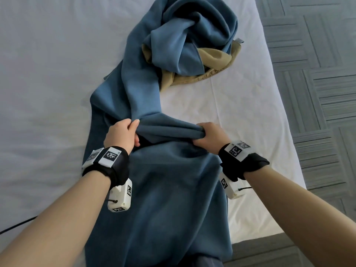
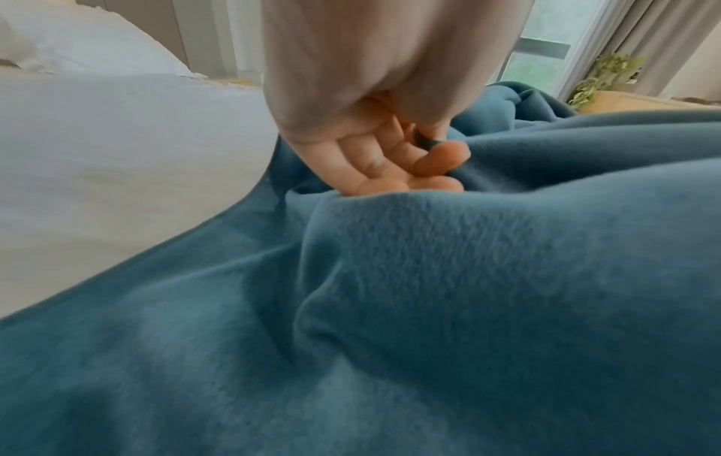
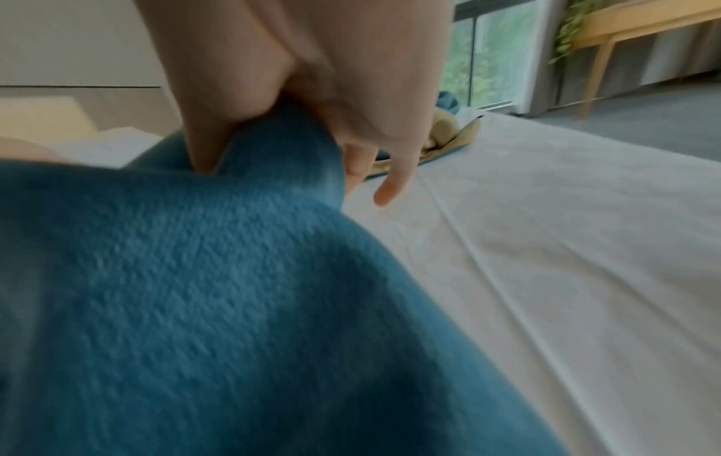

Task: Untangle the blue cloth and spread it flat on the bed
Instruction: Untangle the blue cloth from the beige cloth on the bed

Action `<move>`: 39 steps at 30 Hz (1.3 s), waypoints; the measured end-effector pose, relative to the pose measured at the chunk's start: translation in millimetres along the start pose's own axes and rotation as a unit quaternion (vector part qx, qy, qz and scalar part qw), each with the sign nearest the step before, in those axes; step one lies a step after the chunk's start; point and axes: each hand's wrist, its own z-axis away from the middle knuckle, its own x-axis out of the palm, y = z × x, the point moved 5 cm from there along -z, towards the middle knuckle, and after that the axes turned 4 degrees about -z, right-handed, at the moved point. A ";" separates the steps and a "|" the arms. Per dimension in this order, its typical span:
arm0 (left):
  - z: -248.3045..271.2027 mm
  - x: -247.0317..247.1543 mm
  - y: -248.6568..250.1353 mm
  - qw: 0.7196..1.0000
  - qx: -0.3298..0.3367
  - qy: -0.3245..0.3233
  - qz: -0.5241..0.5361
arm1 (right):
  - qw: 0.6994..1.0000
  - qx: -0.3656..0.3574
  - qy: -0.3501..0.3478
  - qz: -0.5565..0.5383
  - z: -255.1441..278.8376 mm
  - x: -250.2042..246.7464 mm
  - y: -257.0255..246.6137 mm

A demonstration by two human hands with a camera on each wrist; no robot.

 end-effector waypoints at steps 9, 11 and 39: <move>-22.4 0.6 -23.2 0.983 -0.066 0.022 0.172 | 0.948 0.078 -0.293 -0.103 57.6 37.9 25.4; -21.7 4.1 -28.7 0.986 -0.059 0.007 0.155 | 0.949 0.082 -0.304 -0.023 67.3 49.3 33.6; 46.4 107.6 37.1 0.972 -0.020 -0.236 -0.006 | 0.913 0.094 -0.263 -0.297 57.9 -25.9 125.1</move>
